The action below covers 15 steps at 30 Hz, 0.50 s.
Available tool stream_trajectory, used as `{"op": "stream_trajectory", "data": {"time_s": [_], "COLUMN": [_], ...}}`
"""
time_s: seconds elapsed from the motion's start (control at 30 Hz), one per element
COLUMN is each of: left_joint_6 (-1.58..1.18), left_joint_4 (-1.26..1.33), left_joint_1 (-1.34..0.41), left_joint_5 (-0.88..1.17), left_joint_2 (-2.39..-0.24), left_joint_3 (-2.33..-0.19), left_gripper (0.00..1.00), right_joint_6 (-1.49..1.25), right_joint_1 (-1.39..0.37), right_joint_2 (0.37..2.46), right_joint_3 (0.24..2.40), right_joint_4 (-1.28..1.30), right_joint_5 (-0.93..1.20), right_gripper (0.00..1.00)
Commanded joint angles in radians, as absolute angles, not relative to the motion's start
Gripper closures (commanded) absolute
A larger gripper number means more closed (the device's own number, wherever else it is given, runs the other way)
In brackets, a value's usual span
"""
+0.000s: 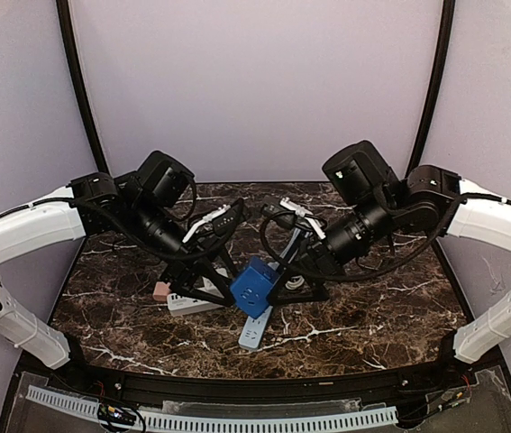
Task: Insert the plug
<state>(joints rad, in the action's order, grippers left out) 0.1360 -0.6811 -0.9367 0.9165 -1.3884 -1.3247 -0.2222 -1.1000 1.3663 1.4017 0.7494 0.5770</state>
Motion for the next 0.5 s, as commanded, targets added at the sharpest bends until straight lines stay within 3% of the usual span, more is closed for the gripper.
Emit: {"op": "stream_trajectory", "data": {"time_s": [0.0,0.47], "left_joint_6": [0.18,0.206], "left_joint_4": [-0.69,-0.702], "left_joint_1": [-0.951,-0.964], "left_joint_5": [0.945,0.921], "left_joint_2": [-1.394,-1.416], "left_joint_3": [-1.367,-1.394], "left_gripper": [0.99,0.99], "right_joint_6": [-0.217,-0.198], "right_joint_1": [-1.071,-1.059], "right_joint_2": [1.384,1.425], "right_joint_3": [1.447,1.465], "right_joint_4": [0.747,0.732], "right_joint_5": [0.609,0.745], "right_gripper": [0.01,0.02]}}
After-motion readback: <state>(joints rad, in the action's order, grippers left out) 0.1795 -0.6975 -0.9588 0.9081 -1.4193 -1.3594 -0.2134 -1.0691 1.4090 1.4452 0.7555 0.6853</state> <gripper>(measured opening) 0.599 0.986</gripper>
